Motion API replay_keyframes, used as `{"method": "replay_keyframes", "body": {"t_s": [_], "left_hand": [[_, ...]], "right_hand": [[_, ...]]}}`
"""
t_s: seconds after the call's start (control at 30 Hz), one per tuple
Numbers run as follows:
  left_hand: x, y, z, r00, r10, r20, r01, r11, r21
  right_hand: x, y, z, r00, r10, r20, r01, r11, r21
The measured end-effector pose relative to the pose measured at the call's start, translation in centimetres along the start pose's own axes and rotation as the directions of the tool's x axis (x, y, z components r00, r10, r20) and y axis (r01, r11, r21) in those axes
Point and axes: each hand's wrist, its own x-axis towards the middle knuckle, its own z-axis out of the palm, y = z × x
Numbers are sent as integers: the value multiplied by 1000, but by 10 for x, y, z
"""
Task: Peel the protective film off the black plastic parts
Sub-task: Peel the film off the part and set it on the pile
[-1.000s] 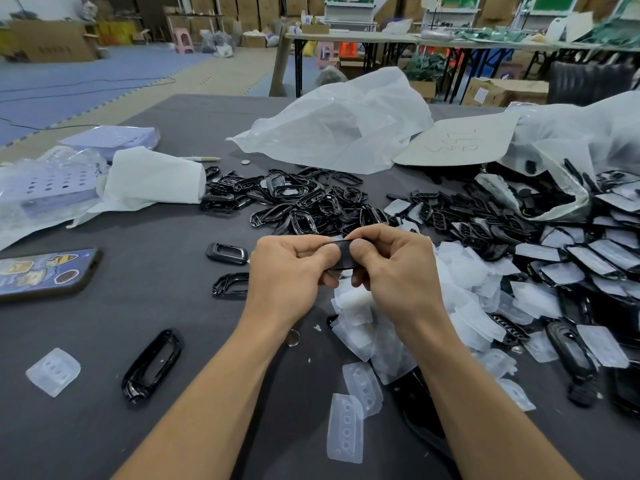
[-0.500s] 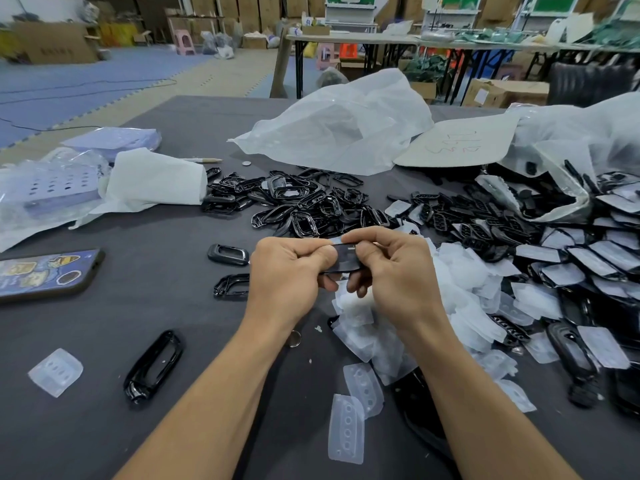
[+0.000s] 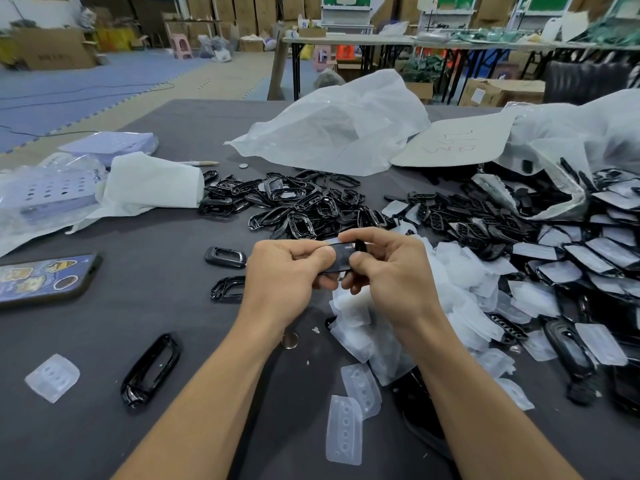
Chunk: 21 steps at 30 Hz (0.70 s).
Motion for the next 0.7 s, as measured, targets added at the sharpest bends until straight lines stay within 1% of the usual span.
{"method": "replay_keyframes", "body": {"t_s": [0.13,0.27,0.33,0.4,0.5,0.53,0.6,0.63,0.7], "left_hand": [[1,1,-3,993,-81,86,87,994,-66],[3,1,-4,993,-107,55,111,990,-84],[3,0,-2,995,-97,33,99,993,-63],[4,-2,-1,996,-90,22,90,995,-46],[3,-4,-1,997,-72,36,73,997,-31],[3,-4,-1,996,-70,50,71,997,-22],[1,-3,-1,995,-71,68,72,997,-12],[1,-2,-2,995,-72,68,74,997,-28],[1,1,-4,994,-91,63,98,989,-112]], "right_hand": [[0,0,-2,999,-17,-30,17,1000,-8],[-2,-3,-1,1000,-9,-17,9,1000,-26],[-4,-5,-2,998,-30,-48,25,993,-113],[-6,-8,-4,992,-106,-67,85,961,-261],[-10,-10,-4,978,-204,44,200,857,-475],[-10,-10,-3,976,-209,61,211,832,-514],[-11,-11,-2,977,-209,50,203,821,-534],[-11,-11,-3,976,-212,42,202,822,-533],[-11,-11,-5,974,-225,24,203,824,-529]]}}
